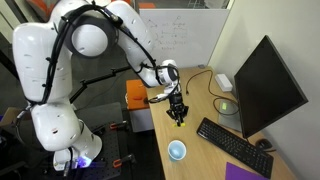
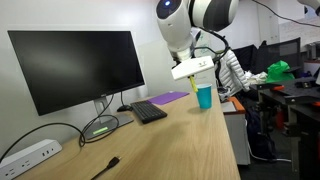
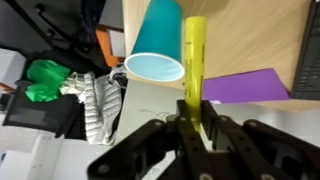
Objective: Put the yellow marker inside the light blue cup
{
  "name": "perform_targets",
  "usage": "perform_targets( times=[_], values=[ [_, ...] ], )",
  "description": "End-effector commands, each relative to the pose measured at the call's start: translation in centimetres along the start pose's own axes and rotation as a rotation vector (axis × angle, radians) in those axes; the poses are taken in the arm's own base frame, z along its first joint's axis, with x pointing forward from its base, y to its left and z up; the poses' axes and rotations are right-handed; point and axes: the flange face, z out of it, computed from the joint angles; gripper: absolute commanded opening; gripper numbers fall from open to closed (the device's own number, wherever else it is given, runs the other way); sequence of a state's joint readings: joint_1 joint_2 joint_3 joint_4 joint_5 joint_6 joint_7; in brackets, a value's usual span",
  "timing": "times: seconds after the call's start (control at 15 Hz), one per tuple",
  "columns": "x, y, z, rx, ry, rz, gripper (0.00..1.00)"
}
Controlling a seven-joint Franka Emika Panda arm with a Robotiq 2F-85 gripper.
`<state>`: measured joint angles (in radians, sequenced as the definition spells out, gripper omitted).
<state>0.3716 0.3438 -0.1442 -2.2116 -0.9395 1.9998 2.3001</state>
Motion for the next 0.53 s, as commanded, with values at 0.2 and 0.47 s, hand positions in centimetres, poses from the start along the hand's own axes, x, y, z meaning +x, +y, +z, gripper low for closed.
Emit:
perform_targets(
  times=[0.2,0.47],
  values=[
    [0.9,1.0,-0.5,-0.177,0.157,0.278,0.05],
    [2.6,0.7,0.7,-0.275,0.231,0.386,0.05]
  ],
)
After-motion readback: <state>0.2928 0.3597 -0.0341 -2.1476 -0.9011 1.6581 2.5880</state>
